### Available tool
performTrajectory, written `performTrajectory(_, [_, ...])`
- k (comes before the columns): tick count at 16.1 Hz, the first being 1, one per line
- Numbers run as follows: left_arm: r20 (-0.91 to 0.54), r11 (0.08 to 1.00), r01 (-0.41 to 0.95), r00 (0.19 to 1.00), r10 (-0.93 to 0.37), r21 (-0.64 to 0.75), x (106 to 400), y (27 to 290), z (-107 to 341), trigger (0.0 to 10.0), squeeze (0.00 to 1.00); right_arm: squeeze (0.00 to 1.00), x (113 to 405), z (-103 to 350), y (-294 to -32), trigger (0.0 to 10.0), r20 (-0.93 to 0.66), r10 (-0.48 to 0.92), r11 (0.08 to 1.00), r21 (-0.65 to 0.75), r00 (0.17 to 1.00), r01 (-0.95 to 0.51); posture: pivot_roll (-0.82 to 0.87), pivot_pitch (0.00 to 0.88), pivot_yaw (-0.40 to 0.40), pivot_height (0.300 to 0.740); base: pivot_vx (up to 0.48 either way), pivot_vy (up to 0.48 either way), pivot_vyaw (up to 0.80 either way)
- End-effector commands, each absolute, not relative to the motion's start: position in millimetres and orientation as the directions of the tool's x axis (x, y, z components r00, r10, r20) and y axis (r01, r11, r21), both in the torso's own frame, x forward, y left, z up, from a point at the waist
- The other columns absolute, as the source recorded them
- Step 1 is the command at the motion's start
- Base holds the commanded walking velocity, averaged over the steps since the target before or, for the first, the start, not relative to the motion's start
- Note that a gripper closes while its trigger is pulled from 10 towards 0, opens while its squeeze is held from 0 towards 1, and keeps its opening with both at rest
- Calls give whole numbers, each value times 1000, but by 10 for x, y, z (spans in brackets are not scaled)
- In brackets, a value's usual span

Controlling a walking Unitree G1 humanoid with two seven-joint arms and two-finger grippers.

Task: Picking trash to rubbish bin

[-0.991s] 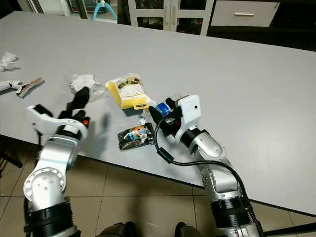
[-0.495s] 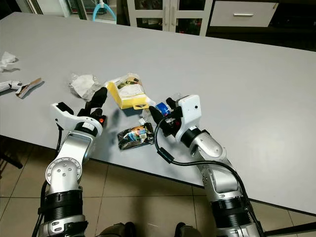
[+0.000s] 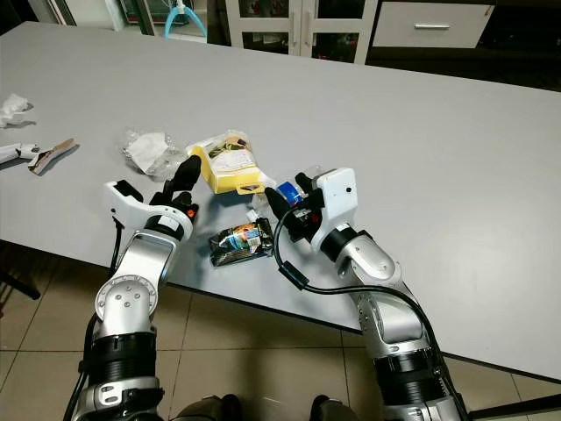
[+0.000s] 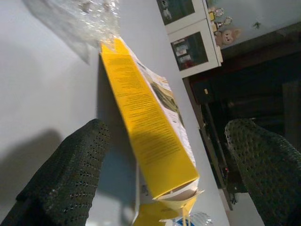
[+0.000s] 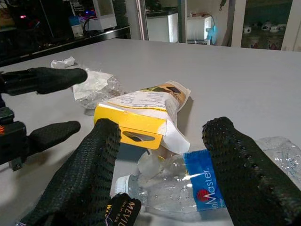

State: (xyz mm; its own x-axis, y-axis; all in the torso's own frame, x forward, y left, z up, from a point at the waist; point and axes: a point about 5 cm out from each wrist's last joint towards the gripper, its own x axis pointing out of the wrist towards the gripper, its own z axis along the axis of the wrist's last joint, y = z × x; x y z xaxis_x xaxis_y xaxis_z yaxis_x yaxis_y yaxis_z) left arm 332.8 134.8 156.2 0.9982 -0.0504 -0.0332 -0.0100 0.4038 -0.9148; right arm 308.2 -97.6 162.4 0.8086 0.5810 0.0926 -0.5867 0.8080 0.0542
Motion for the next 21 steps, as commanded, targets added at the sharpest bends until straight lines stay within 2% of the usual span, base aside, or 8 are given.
performTrajectory(1, [-26,409,0,998,-59,-912,3346,1321,1570,10000,0,0,3062,1644,-985,10000,99,578,810,51,810,-585,-104,142,49,740,0,0,0])
performTrajectory(10, [-37,347,-7,996,-77,-938,3430,1272,1548,10000,0,0,3060,1645,-984,10000,98,578,810,50,810,-584,-106,148,48,740,0,0,0])
performTrajectory(21, [-46,308,6,986,-160,-951,3542,970,1566,10000,0,0,3065,1666,-968,10000,107,576,811,50,810,-583,-117,148,49,740,0,0,0])
